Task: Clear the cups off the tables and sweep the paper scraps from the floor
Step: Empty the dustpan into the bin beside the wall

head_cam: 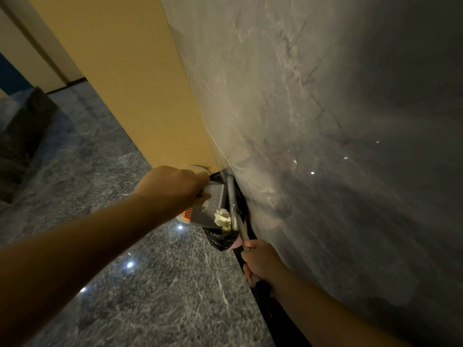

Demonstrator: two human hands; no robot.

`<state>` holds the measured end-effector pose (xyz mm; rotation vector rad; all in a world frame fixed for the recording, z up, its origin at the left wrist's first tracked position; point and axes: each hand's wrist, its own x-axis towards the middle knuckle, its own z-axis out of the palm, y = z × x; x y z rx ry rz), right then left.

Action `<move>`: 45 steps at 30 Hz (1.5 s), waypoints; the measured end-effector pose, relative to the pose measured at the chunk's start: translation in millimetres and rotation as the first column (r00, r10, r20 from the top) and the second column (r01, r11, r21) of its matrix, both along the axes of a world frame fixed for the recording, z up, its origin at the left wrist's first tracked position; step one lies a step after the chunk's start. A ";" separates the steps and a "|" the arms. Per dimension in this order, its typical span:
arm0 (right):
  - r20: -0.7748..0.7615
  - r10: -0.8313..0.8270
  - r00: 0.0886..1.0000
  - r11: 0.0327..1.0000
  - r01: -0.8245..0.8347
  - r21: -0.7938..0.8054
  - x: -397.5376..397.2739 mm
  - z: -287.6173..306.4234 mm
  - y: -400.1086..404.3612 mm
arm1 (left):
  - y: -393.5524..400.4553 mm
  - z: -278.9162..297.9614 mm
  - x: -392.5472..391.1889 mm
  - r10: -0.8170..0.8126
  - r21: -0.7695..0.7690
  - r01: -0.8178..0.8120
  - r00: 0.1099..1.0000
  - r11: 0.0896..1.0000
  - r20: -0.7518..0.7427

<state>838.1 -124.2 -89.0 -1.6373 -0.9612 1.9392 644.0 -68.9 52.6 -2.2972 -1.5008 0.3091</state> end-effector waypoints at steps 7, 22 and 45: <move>0.050 0.078 0.996 0.989 -0.084 0.122 0.2 1.0 1.9 | 2.2 4.1 -2.2 0.010 -0.011 -0.011 0.999 1.000 -0.048; 0.096 0.105 0.990 0.984 -0.118 0.133 0.5 -6.9 1.4 | -5.4 19.1 -14.7 0.131 0.013 -0.131 0.991 0.991 0.041; 0.053 0.480 0.876 0.868 -0.482 0.119 -77.0 59.9 -19.6 | -183.8 17.9 -115.6 0.640 0.073 -0.847 0.452 0.527 0.621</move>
